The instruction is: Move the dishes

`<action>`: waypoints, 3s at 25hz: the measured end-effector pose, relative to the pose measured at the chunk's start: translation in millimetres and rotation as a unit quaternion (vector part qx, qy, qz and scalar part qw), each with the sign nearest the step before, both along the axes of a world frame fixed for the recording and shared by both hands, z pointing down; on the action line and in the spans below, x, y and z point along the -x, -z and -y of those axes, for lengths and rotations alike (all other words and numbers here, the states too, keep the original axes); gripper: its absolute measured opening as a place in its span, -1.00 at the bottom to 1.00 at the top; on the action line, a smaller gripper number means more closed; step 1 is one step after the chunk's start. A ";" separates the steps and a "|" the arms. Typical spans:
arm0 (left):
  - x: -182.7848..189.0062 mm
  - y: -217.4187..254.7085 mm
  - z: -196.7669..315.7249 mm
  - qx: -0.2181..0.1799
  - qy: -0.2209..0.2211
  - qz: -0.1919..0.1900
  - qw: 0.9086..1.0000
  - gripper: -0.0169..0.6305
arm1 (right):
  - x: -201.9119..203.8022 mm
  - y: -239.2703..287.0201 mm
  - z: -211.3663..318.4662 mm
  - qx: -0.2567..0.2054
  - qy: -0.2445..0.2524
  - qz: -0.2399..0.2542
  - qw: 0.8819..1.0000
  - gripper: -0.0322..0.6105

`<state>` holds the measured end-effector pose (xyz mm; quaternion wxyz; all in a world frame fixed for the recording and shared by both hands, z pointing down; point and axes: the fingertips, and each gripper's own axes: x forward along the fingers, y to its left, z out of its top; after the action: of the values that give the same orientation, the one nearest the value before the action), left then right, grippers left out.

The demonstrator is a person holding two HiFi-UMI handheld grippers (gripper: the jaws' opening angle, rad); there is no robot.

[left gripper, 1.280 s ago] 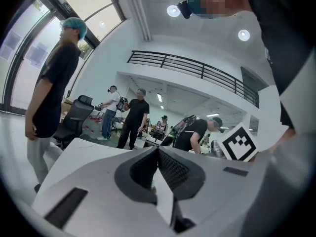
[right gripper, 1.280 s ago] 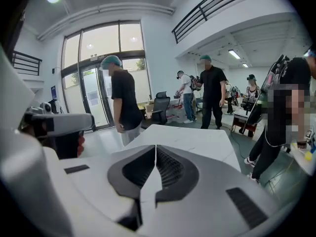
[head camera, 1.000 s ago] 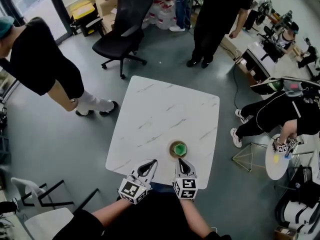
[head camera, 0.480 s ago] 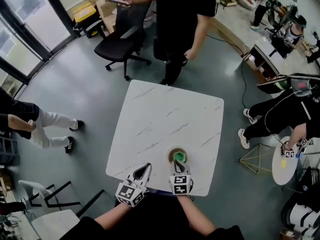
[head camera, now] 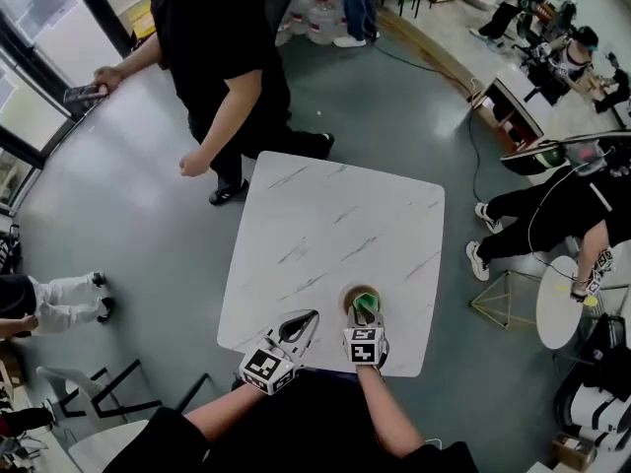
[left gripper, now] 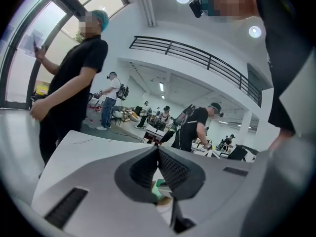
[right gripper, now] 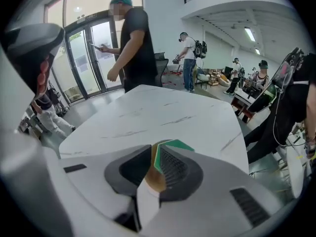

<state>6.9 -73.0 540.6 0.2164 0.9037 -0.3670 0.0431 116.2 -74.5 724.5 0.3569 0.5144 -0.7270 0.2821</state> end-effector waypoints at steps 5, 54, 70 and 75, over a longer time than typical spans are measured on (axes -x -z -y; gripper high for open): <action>11.4 -3.8 9.4 -0.003 -0.003 -0.004 1.000 -0.90 | 1.3 -15.2 -0.9 0.019 0.009 -0.021 1.000 -0.75; 208.3 -35.8 14.7 -0.003 0.095 -0.034 0.995 -0.90 | 187.4 -8.5 99.2 -0.056 0.130 -0.060 0.988 -0.81; 241.2 -43.9 21.3 0.002 0.100 -0.017 0.995 -0.90 | 210.5 -11.9 100.3 -0.064 0.141 -0.069 0.986 -0.65; 229.0 -38.2 15.3 -0.001 0.090 -0.010 0.996 -0.90 | 202.8 11.8 90.6 -0.081 0.113 -0.039 0.990 -0.65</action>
<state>-222.2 -88.3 578.8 0.2224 0.8677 -0.4443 0.0138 -86.7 -165.2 712.7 0.3719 0.4668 -0.7863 0.1600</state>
